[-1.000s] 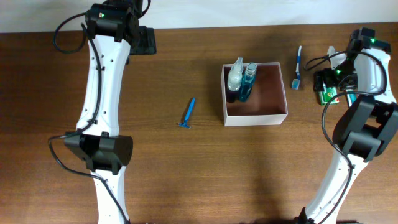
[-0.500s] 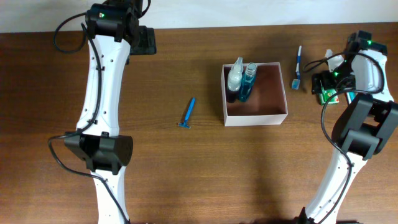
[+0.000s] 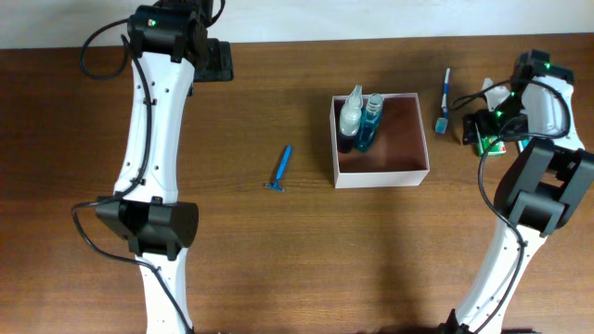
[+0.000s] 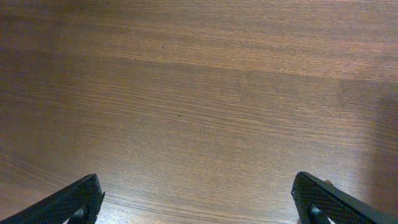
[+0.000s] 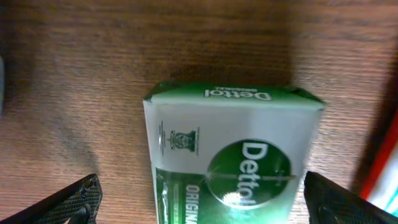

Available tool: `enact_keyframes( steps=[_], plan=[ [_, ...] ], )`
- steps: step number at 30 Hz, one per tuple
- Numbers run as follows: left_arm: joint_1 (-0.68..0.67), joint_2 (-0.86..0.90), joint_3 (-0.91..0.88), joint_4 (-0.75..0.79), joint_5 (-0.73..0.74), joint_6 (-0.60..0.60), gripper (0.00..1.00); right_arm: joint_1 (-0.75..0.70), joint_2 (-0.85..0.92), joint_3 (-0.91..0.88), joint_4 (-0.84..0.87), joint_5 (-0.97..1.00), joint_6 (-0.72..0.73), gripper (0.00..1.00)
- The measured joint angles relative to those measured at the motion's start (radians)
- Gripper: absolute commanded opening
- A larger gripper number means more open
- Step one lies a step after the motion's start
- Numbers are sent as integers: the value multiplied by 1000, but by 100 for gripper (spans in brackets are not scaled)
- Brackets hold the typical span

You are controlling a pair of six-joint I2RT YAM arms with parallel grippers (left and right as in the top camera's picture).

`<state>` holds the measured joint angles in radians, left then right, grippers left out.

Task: Pack container
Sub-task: 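Lower the right gripper onto the Dettol soap box and close it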

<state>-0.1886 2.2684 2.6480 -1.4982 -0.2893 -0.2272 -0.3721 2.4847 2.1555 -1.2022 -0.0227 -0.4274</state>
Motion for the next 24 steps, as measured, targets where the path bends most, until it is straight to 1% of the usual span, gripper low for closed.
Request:
enact_keyframes(
  steps=[3,7,8,12,16,18,24],
  plan=[
    [0,0,0,0,0,0,99,0,6,0,-1,0,0,100],
    [0,0,0,0,0,0,99,0,6,0,-1,0,0,93],
    [0,0,0,0,0,0,100,0,6,0,-1,0,-2,89],
    [0,0,0,0,0,0,99,0,7,0,-1,0,-3,87],
    [0,0,0,0,0,0,99,0,7,0,-1,0,-3,77],
    [0,0,0,0,0,0,99,0,7,0,-1,2,-5,70],
    [0,0,0,0,0,0,99,0,7,0,-2,57,-6,69]
  ],
)
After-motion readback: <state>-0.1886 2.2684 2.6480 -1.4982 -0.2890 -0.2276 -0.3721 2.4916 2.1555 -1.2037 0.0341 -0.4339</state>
